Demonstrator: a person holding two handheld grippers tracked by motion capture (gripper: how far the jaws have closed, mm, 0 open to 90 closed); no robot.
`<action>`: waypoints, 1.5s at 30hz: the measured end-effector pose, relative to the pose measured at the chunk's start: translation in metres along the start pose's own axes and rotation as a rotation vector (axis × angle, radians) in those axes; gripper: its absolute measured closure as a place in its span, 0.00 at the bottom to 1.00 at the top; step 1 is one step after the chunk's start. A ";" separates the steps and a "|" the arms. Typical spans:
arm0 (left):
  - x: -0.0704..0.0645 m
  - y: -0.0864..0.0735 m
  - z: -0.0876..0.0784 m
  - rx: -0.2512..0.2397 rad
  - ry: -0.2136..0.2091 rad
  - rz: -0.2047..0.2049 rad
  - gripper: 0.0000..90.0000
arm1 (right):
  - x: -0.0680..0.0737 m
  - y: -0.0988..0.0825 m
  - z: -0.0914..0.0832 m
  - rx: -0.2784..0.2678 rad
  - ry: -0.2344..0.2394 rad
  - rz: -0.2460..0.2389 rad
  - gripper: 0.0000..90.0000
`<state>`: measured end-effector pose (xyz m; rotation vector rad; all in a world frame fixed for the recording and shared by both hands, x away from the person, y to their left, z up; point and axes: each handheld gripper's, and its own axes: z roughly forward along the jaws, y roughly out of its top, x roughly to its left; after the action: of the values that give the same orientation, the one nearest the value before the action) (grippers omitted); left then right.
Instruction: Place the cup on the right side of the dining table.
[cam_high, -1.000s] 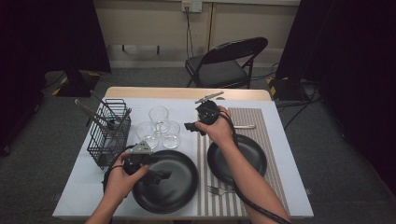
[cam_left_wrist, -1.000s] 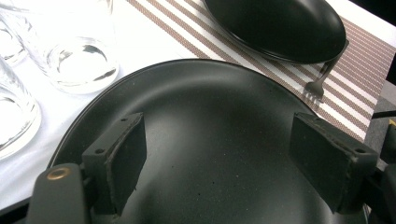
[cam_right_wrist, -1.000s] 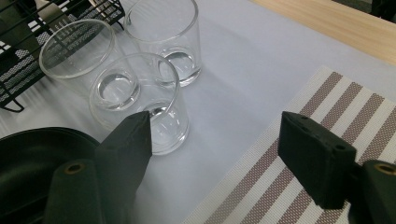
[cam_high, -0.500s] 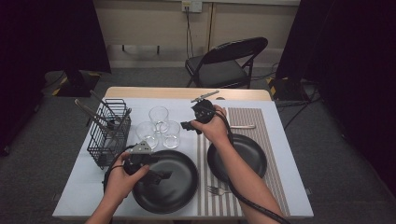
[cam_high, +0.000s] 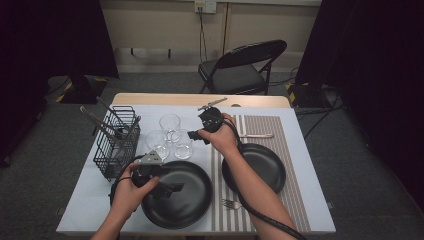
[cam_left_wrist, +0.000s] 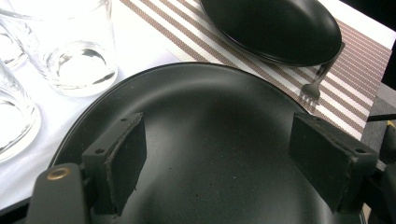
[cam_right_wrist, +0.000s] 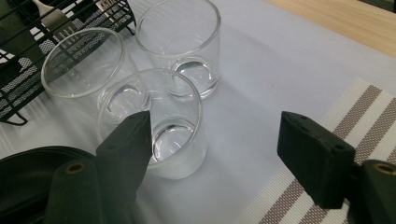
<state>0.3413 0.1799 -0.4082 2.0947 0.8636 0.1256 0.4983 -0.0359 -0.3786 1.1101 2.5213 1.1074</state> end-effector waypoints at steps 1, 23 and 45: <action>0.000 0.000 0.000 0.001 0.001 0.003 0.21 | 0.000 0.001 0.001 -0.004 -0.001 -0.006 0.29; -0.001 0.000 0.000 0.003 -0.002 0.006 0.21 | 0.006 0.007 0.015 0.009 -0.008 -0.002 0.29; 0.001 -0.002 0.001 0.008 -0.003 0.001 0.21 | 0.007 0.007 0.029 0.024 -0.009 0.015 0.29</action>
<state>0.3412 0.1805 -0.4099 2.1018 0.8625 0.1192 0.5096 -0.0112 -0.3935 1.1393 2.5304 1.0765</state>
